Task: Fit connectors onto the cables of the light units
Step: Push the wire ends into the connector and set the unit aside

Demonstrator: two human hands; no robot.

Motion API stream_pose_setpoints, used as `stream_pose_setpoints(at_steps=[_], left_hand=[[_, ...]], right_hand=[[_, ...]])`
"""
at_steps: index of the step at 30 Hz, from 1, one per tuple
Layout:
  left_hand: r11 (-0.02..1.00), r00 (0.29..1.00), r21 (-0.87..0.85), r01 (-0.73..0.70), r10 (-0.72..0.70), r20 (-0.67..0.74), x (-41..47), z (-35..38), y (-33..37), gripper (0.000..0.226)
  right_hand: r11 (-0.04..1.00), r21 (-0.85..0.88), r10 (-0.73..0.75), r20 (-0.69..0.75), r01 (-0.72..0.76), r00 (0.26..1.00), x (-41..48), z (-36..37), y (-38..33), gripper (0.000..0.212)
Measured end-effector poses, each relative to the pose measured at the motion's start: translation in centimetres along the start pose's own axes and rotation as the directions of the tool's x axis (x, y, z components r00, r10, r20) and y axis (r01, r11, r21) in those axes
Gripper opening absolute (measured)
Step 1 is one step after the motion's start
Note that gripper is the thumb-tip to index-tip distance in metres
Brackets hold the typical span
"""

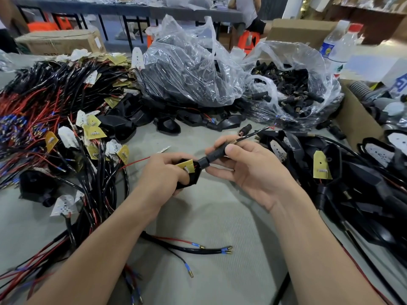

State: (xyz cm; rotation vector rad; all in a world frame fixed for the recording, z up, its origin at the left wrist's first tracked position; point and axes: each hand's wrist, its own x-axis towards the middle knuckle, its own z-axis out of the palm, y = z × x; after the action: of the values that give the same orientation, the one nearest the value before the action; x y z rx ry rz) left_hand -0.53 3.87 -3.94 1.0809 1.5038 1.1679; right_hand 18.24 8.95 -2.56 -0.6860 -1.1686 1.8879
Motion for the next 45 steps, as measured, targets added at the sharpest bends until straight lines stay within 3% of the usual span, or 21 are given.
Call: stream_pose_setpoints(at_steps=[2,12,18,22,25,28,32,35,37,39,42,43,45], left_hand=[[1.0,0.997,0.023,0.013,-0.011,-0.072,0.1,0.0,-0.2,0.035],[0.979,0.983,0.12,-0.165,0.173,-0.061,-0.6,-0.1,0.1,0.036],[0.978,0.97,0.153,-0.143,0.169,-0.174,-0.6,0.5,-0.2,0.043],[0.986,0.971,0.113,-0.125,0.145,-0.191,-0.8,0.5,0.0,0.047],[0.977,0.954,0.129,-0.17,0.196,-0.228,-0.9,0.6,0.2,0.046],[0.901,0.864,0.313,-0.299,0.395,-0.311,-1.2,0.5,0.4,0.038],[0.72,0.663,0.582,-0.378,0.649,-0.373,-1.9,0.2,0.3,0.029],[0.5,0.444,0.738,-0.454,0.845,-0.299,-1.8,0.0,0.1,0.015],[0.378,0.357,0.78,-0.499,0.91,-0.213,-1.6,-0.3,0.1,0.007],[0.383,0.411,0.741,-0.551,0.898,-0.159,-1.4,-0.5,0.1,0.008],[0.687,0.68,0.475,-0.549,0.698,-0.223,-1.5,-0.5,0.5,0.008],[0.759,0.734,0.393,-0.519,0.631,-0.25,-1.4,-0.5,0.6,0.007],[0.827,0.777,0.311,-0.468,0.553,-0.301,-1.1,-0.5,0.6,0.011]], right_hand=[[1.0,0.008,-0.008,0.042,0.007,0.999,0.0,-0.1,0.1,0.018],[1.0,-0.003,-0.022,0.018,0.022,1.0,0.2,0.3,0.5,0.022],[0.969,-0.239,-0.061,-0.009,0.057,0.998,0.4,1.4,1.7,0.024],[0.98,-0.192,-0.059,-0.028,0.052,0.998,0.3,1.4,1.3,0.02],[0.981,-0.155,-0.134,-0.136,0.112,0.982,0.5,1.4,1.2,0.017],[0.973,-0.137,-0.213,-0.24,0.184,0.947,0.7,1.6,1.1,0.016],[0.968,-0.128,-0.241,-0.268,0.214,0.933,0.7,2.0,1.2,0.016],[0.97,-0.091,-0.242,-0.264,0.226,0.934,0.7,2.2,1.4,0.014],[0.973,-0.069,-0.232,-0.27,0.221,0.935,0.8,2.2,1.5,0.013],[0.974,-0.057,-0.227,-0.291,0.221,0.929,0.9,2.1,1.4,0.014],[0.976,0.006,-0.207,-0.315,0.22,0.926,1.0,1.8,1.1,0.015],[0.976,0.03,-0.198,-0.315,0.218,0.928,1.0,1.8,1.0,0.016],[0.976,0.05,-0.188,-0.31,0.214,0.932,0.9,1.8,1.0,0.016]])
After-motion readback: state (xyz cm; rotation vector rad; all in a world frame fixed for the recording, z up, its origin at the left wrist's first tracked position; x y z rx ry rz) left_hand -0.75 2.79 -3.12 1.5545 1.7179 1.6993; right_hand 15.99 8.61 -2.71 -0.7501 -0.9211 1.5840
